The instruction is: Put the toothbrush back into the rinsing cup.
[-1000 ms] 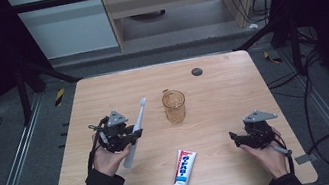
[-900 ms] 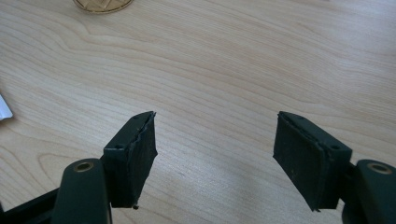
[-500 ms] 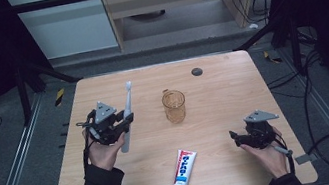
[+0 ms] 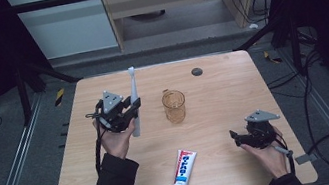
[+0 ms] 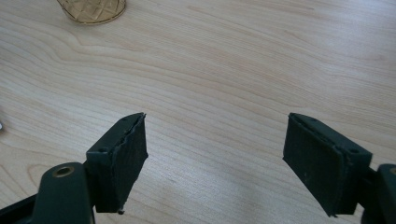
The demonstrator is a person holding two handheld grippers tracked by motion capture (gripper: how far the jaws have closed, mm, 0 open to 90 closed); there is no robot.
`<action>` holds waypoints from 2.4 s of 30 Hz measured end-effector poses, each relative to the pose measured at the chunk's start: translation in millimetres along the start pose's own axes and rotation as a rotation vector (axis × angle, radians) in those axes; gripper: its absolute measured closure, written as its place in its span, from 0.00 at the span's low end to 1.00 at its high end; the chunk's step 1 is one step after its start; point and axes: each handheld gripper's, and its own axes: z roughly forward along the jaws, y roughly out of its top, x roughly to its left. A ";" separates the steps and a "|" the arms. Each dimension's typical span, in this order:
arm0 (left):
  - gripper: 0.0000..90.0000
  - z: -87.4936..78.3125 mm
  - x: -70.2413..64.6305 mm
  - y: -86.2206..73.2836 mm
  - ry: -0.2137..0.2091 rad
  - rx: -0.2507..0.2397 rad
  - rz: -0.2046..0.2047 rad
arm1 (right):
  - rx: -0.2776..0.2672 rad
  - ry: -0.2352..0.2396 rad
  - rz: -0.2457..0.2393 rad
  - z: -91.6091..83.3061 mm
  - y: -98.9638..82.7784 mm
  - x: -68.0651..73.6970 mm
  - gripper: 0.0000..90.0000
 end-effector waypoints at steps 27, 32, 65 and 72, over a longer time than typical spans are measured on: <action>0.74 53.3 -17.9 25.5 0.032 -0.166 -0.062 | -0.009 -0.020 0.017 0.7 -1.5 -2.1 0.22; 0.74 59.3 -22.8 29.5 0.031 -0.182 -0.065 | -0.009 -0.023 0.018 0.9 -1.7 -2.5 0.21; 0.74 102.8 -46.8 28.8 -0.020 -0.203 -0.073 | -0.009 -0.027 -0.001 1.9 -2.3 -2.4 0.20; 0.74 107.7 -44.9 21.4 -0.024 -0.188 -0.070 | -0.007 -0.030 -0.003 2.2 -2.5 -2.7 0.20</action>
